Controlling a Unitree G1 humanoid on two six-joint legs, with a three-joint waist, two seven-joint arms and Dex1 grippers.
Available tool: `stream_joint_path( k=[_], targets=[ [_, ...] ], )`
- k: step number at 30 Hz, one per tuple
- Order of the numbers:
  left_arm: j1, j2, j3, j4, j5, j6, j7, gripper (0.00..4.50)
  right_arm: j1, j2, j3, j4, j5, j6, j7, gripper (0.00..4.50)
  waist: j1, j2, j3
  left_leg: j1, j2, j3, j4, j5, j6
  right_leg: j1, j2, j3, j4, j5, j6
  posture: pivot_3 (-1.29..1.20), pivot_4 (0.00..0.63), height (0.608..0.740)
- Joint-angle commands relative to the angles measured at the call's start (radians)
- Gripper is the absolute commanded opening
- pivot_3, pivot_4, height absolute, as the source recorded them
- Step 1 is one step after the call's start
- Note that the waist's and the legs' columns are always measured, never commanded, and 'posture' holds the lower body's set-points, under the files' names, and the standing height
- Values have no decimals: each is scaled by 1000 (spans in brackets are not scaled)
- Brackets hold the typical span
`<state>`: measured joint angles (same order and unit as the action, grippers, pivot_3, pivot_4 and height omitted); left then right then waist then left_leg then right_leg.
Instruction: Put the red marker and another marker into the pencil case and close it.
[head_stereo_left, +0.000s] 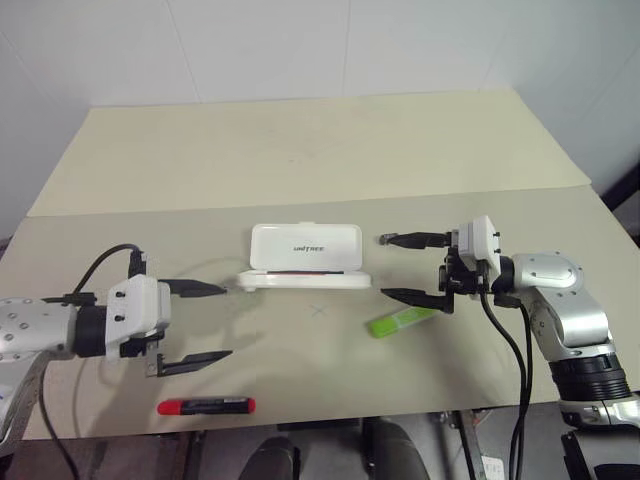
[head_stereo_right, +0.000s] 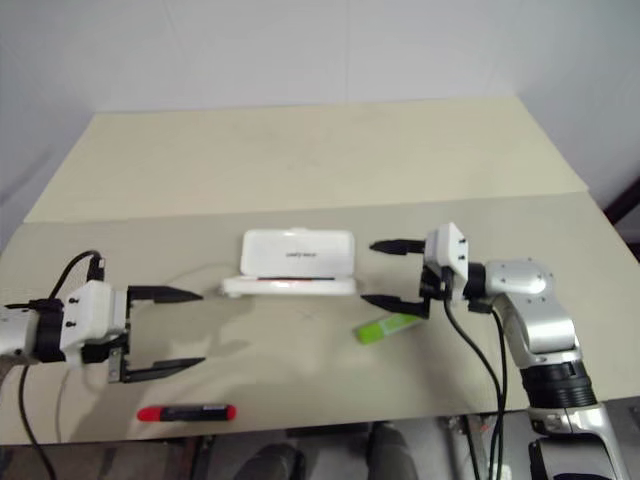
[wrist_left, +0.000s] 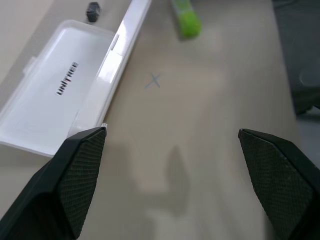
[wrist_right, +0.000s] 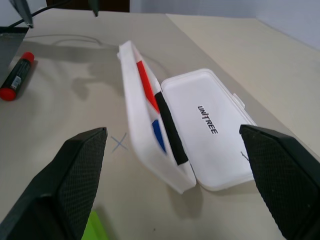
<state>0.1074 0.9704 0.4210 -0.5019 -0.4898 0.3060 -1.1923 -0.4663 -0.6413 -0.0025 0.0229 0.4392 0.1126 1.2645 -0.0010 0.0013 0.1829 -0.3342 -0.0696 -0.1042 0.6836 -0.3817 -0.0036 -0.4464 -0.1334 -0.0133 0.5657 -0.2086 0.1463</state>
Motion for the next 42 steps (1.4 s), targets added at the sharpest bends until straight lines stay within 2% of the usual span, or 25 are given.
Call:
stream_joint_path(
  k=[1, 6, 14, 19, 29, 36, 42],
  targets=[
    [49, 40, 93, -25, -52, -2, -78, 4491, -17, -6, -7, -12, 6, -2, 6, 4500, -1, 0, 0, 0, 0, 0, 0, 0, 0, 0, 0, 0, 0, 0, 0, 0, 150, 740],
    [145, 137, 171, 14, -54, -11, -275, 4491, -41, -16, 4, -17, 14, -5, 45, 4500, -3, 0, 0, 0, 1, 3, 0, 0, 0, 0, 1, 0, 0, 1, -1, 0, 150, 740],
    [190, 155, 170, 7, -32, -33, -338, 4491, 52, -45, 45, -161, 44, -43, 172, 4500, 0, 0, 0, 0, 3, 3, 0, -3, 1, 0, 2, -2, -2, 0, -2, 0, 150, 740],
    [256, 170, 138, -1, 34, -104, -377, 4491, 65, -58, 50, -187, 52, -37, 192, 4500, -4, 0, 0, 1, 4, 3, 0, -4, 1, 0, 3, -1, -4, 1, -2, 0, 150, 740],
    [296, 218, 49, 28, 116, -254, -373, 4491, 48, -58, 42, -171, 43, -28, 152, 4500, 0, 0, 0, 0, 6, 5, -1, -5, 1, 0, 4, -2, -6, 1, -2, 0, 150, 740],
    [202, 235, -98, 51, 184, -304, -298, 4491, 44, -55, 35, -168, 36, -28, 109, 4500, -1, 0, 0, 0, 6, 6, -1, -5, 1, 0, 4, -2, -6, 1, -2, 0, 150, 740],
    [162, 231, -160, 59, 237, -292, -258, 4491, 47, -57, 31, -175, 35, -26, 86, 4500, -1, 0, 0, 0, 6, 6, -1, -5, 1, 0, 5, -2, -6, 1, -2, 0, 150, 740]
  ],
)
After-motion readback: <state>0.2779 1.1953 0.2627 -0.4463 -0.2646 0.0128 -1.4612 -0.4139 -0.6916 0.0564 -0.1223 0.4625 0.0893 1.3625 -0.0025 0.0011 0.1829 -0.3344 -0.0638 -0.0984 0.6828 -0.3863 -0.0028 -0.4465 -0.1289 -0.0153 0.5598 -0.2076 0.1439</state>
